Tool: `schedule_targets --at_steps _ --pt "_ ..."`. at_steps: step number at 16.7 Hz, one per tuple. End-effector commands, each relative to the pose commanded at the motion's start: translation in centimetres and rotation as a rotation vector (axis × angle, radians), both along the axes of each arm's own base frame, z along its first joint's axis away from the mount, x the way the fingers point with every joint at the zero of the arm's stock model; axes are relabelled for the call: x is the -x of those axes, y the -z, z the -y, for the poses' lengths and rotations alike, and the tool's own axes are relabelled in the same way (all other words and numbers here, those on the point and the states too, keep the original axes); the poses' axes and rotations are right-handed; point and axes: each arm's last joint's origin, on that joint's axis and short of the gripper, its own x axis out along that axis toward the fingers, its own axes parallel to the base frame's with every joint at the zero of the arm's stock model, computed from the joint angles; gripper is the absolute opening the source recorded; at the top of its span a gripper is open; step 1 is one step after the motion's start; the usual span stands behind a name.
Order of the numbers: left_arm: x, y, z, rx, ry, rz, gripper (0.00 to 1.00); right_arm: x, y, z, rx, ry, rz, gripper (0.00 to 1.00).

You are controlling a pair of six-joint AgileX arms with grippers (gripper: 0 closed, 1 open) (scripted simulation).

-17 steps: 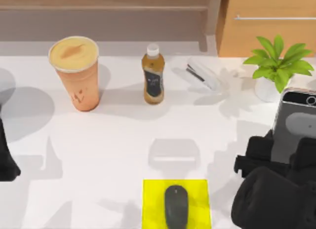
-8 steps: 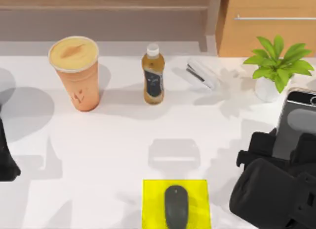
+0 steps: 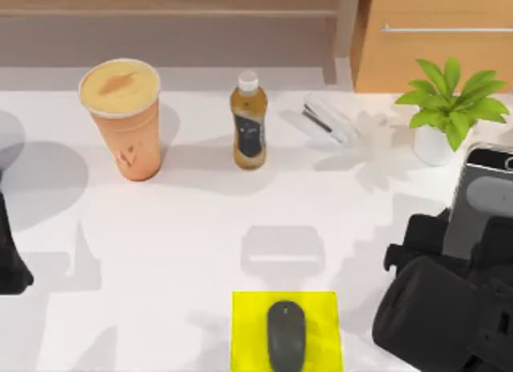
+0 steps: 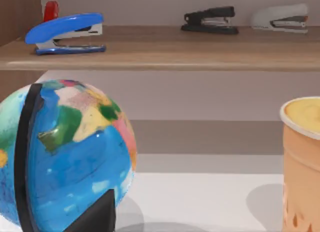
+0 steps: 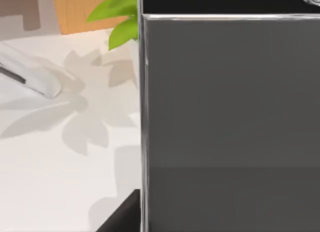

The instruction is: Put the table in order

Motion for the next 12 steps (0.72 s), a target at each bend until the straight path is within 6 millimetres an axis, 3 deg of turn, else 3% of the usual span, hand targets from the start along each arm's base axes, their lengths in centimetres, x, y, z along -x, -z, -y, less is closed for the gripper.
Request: schedule_targets --at_steps 3,12 --pt "0.00 0.00 0.00 0.000 0.000 0.000 1.00 0.00 0.00 0.00 0.000 0.000 0.000 0.98" --pt "0.00 0.00 0.00 0.000 0.000 0.000 1.00 0.02 0.00 -0.01 0.000 -0.001 0.000 1.00"
